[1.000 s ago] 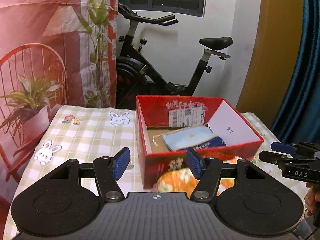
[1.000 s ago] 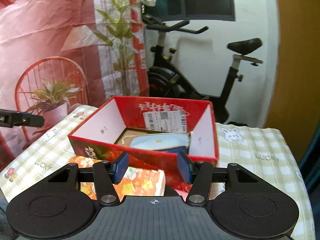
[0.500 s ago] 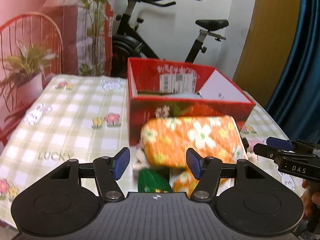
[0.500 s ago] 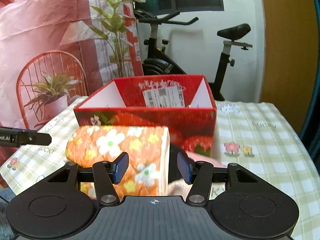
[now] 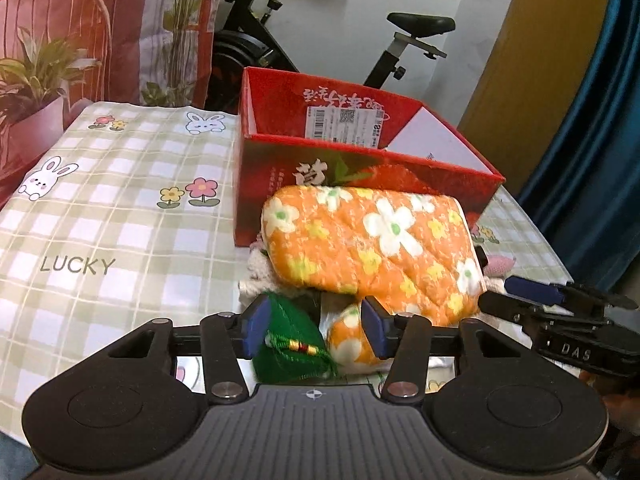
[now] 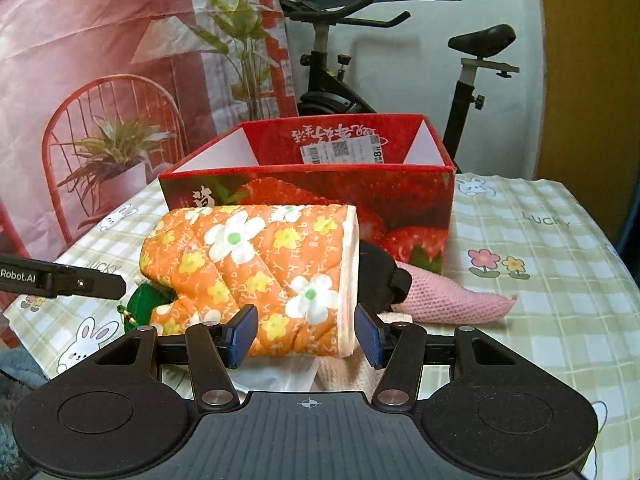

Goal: Organize soft objects
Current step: 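Close both grippers on the orange floral pouch and lift it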

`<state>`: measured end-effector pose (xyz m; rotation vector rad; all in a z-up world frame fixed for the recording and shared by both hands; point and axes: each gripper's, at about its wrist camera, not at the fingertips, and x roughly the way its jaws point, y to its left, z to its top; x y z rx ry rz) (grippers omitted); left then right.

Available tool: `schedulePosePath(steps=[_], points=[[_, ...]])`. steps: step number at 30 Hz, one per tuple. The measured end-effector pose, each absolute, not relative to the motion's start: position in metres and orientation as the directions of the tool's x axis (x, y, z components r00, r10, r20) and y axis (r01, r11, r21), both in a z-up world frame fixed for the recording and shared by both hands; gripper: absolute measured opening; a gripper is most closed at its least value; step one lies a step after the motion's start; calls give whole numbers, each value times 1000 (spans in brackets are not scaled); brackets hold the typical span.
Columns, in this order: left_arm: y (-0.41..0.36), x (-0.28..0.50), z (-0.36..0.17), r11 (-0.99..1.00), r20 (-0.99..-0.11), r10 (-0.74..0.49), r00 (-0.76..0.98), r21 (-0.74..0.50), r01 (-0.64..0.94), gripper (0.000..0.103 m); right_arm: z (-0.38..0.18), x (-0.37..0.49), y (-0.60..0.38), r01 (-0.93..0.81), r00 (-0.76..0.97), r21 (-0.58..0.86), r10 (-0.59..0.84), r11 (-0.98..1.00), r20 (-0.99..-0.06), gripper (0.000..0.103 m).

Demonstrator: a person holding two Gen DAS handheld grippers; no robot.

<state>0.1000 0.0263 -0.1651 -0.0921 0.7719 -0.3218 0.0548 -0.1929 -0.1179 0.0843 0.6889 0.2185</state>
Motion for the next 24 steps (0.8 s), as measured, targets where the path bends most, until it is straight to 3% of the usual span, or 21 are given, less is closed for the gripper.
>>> schedulePosePath(steps=[17, 18, 20, 24], points=[[21, 160, -183, 934, -689, -357, 631, -273, 231, 53, -143, 98, -197, -151, 725, 213, 254, 965, -640, 56], [19, 158, -183, 935, -687, -354, 635, -263, 237, 51, -144, 97, -196, -149, 725, 219, 257, 964, -639, 55], [15, 154, -181, 938, -681, -347, 645, -235, 256, 37, -143, 96, -195, -142, 725, 231, 260, 962, -637, 54], [15, 146, -177, 939, -666, -343, 662, -221, 265, 24, -138, 91, -192, -134, 738, 217, 244, 967, -629, 37]])
